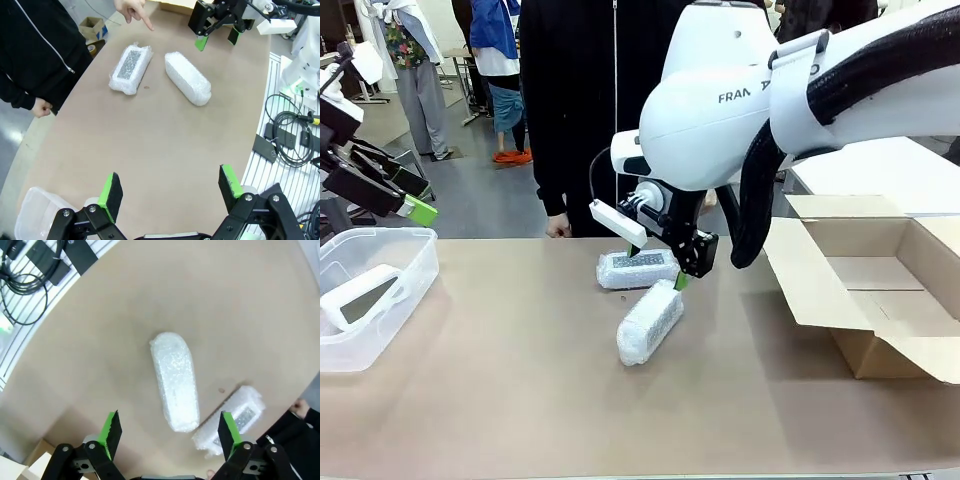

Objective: Separate and place wrapped and unwrapped clocks.
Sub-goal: Pick up the Digital clock indicated by the person.

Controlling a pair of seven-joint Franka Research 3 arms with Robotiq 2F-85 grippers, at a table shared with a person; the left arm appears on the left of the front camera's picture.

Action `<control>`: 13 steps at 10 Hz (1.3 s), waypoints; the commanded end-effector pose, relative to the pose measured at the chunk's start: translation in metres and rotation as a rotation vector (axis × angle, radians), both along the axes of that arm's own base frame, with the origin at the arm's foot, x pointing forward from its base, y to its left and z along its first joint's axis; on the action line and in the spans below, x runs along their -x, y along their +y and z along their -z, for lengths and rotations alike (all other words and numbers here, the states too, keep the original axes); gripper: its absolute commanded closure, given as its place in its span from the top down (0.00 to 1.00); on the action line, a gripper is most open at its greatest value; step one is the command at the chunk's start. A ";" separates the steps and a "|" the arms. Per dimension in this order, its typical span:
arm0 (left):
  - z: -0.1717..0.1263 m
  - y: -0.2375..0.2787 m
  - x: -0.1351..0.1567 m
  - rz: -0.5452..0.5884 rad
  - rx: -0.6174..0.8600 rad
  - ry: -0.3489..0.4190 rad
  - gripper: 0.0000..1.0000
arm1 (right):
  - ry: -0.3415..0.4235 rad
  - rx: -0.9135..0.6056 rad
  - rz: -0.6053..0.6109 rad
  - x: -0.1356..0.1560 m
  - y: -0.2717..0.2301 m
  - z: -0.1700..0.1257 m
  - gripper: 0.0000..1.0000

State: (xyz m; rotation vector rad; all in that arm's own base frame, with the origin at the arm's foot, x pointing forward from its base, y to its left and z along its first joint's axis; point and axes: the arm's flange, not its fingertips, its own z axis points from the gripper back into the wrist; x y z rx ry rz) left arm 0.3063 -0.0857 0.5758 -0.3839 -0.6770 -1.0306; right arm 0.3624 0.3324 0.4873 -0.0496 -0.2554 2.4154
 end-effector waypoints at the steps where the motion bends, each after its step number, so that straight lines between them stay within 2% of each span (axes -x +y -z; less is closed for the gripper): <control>1: 0.000 0.001 0.001 0.000 0.004 0.000 1.00 | 0.041 0.019 -0.022 -0.038 0.003 0.015 1.00; 2: 0.000 0.001 0.001 0.000 0.004 0.000 1.00 | 0.059 0.043 -0.071 -0.052 0.016 0.025 1.00; 5: 0.000 0.001 0.001 0.000 0.004 0.000 1.00 | 0.096 0.083 -0.057 -0.076 0.028 0.058 1.00; 6: 0.000 0.001 0.001 0.000 0.004 0.000 1.00 | 0.136 0.102 -0.064 -0.081 0.029 0.069 1.00; 8: 0.000 0.001 0.001 0.000 0.004 0.000 1.00 | 0.167 0.117 -0.082 -0.075 0.025 0.081 1.00; 11: 0.000 0.001 0.001 0.000 0.004 0.000 1.00 | 0.148 0.149 -0.031 -0.068 0.021 0.101 1.00; 13: 0.000 0.001 0.001 0.000 0.004 0.000 1.00 | 0.088 0.174 -0.052 -0.068 0.019 0.116 1.00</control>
